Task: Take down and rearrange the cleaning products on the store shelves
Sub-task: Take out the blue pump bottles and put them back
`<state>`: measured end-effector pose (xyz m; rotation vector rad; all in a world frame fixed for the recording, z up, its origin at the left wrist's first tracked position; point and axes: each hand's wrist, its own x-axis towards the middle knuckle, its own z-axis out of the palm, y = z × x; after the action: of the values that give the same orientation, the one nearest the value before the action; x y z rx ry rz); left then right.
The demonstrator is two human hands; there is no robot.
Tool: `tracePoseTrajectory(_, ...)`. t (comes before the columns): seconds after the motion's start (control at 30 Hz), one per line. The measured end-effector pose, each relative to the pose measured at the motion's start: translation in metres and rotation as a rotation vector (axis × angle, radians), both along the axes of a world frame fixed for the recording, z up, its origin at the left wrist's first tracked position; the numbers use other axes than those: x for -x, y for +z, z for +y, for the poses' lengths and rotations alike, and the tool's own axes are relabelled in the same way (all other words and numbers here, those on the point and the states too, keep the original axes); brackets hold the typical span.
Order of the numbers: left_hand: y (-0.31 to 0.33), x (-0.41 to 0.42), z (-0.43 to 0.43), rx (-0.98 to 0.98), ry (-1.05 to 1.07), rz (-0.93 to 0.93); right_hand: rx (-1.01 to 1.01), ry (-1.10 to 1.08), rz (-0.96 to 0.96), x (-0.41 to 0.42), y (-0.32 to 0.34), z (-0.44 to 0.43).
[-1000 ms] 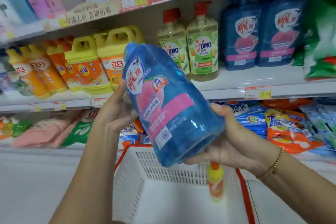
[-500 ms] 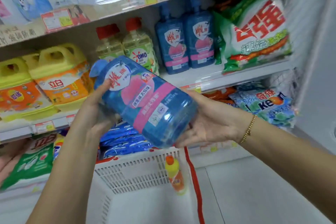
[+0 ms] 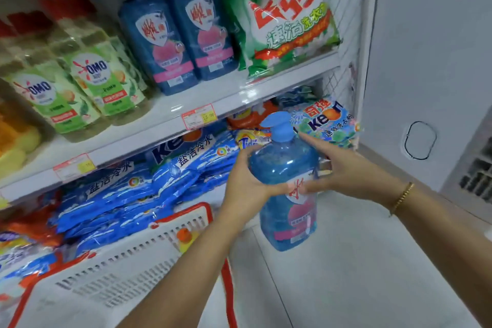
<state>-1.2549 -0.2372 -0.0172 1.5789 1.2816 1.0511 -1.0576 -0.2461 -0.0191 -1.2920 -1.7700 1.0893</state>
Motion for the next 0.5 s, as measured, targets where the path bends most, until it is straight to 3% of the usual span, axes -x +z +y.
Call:
tracePoseTrajectory(0.13,-0.061,-0.031,0.011,0.055,-0.09,0.089,0.035,-0.185,0.071,-0.031,-0.053,0.0)
tracePoseTrajectory(0.27,-0.102,-0.042,0.013,0.096,-0.207,0.206,0.015,-0.328,-0.015,-0.036,-0.104,-0.016)
tracePoseTrajectory(0.5,-0.128,-0.045,0.014,0.062,-0.331,0.343,-0.078,-0.446,-0.091,-0.02,-0.15,-0.031)
